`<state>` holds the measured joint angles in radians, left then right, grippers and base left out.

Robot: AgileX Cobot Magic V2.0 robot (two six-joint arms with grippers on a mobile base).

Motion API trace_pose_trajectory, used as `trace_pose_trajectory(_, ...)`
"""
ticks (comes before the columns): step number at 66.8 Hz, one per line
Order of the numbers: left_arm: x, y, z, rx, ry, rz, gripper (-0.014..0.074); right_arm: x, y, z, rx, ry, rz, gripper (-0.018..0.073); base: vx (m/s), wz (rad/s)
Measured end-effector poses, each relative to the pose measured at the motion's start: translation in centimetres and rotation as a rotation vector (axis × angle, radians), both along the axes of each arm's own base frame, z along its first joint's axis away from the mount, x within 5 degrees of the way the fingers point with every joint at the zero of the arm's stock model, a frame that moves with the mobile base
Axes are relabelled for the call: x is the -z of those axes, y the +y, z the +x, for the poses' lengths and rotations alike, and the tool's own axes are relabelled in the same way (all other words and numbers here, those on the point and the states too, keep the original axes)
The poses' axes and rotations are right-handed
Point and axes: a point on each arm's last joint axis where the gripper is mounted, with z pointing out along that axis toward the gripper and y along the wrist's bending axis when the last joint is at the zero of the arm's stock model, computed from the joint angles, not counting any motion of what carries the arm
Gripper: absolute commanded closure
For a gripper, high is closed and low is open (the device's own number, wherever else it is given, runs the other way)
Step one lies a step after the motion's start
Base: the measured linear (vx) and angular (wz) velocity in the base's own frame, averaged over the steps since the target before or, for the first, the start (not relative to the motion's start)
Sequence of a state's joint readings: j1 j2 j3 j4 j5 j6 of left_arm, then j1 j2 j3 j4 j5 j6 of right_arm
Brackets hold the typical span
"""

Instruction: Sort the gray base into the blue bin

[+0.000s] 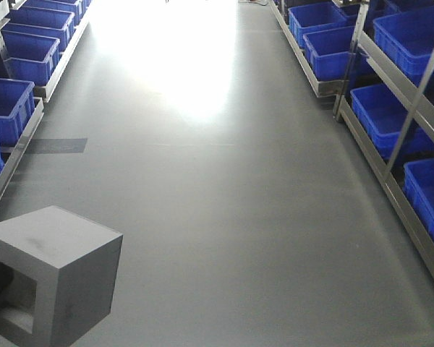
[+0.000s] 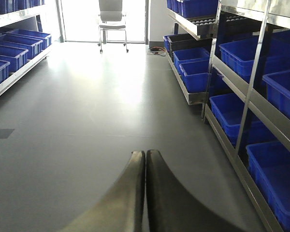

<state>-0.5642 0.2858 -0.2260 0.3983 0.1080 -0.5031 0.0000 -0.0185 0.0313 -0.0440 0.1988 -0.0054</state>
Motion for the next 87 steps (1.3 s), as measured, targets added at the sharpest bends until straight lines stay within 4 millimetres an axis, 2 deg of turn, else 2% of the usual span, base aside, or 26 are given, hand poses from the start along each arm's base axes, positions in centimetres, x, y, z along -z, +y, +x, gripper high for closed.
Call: trace_pose_trajectory(87, 0.00, 0.00, 0.00, 0.000, 0.000, 0.000, 0.0603, 0.00, 0.00, 0.00, 0.000, 0.000, 0.000, 0.0564, 0.50, 0.04)
